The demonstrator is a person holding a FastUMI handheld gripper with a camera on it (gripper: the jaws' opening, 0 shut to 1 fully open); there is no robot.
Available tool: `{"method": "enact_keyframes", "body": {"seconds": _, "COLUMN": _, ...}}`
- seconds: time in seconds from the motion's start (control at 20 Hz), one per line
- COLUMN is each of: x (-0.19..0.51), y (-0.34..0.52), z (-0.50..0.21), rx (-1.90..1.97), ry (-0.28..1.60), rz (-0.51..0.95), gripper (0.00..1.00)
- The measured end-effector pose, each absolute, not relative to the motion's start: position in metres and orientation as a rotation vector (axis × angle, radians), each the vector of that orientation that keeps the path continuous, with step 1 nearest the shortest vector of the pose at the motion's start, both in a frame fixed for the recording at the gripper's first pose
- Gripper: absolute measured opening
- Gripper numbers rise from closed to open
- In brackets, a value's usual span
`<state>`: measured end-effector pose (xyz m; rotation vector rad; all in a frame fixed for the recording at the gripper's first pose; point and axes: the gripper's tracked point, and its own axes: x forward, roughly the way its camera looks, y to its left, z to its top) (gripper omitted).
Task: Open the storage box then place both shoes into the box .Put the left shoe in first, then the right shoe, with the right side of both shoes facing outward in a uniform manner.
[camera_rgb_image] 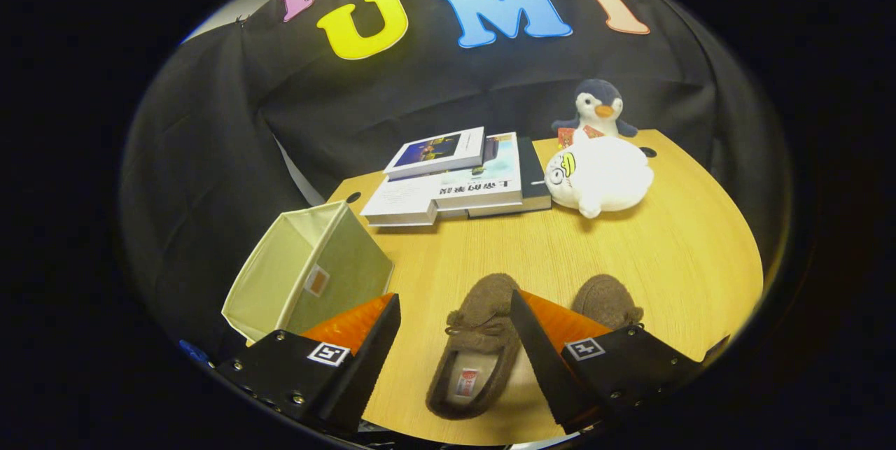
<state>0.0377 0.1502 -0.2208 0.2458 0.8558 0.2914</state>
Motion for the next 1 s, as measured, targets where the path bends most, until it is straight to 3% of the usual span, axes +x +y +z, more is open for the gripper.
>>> {"method": "enact_keyframes", "body": {"seconds": 1.0, "x": -0.008, "y": 0.134, "z": -0.319, "rx": 0.239, "ry": 1.097, "rz": 0.265, "gripper": 0.94}}
